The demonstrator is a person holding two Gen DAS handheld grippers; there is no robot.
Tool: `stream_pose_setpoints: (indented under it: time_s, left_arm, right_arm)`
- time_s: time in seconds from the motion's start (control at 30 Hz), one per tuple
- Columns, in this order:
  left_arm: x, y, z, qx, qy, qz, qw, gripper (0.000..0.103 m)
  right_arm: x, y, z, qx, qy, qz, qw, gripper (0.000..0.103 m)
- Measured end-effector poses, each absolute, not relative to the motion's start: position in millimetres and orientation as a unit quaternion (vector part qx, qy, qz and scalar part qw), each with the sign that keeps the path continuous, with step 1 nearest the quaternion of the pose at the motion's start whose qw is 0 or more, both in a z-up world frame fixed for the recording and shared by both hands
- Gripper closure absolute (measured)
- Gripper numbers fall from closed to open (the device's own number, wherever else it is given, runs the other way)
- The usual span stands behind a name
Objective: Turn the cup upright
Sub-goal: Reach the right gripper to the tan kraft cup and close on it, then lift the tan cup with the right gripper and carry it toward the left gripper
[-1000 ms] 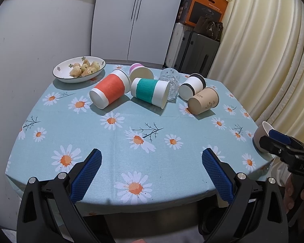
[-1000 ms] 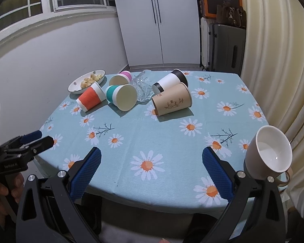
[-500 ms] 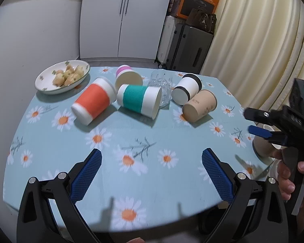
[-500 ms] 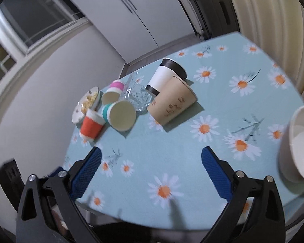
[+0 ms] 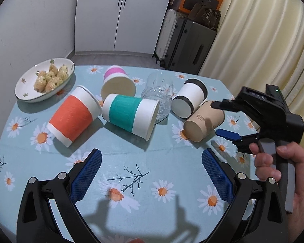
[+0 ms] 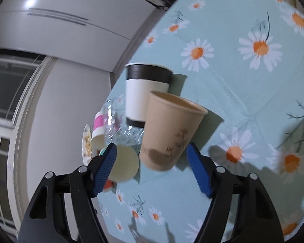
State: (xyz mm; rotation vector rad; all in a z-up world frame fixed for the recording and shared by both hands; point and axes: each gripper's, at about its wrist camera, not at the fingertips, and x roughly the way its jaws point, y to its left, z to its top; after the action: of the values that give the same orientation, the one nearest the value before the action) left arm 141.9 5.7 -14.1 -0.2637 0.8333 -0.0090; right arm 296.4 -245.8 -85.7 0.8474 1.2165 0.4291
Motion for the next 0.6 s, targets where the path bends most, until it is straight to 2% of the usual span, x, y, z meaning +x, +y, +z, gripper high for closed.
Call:
stream_pose_setpoints:
  time_s: [0.33, 0.4, 0.6]
  left_arm:
    - [143.4, 6.2, -28.6, -0.126, 0.417, -0.013, 0.9, 0.006]
    - [144.2, 5.3, -29.3, -0.126, 0.417, -0.015, 0.9, 0.006]
    - [146.5, 3.2, -33.8, -0.122, 0.424, -0.012, 0.897, 0.006]
  right_arm:
    - [308.0, -248.9, -102.7, 0.39, 0.569, 0.166, 0.705, 0.032]
    - [308.3, -250.2, -104.2, 0.389, 0.572, 0.165, 0.703, 0.04]
    - [305.3, -255.0, -106.1, 0.4, 0.572, 0.17, 0.695, 0.041]
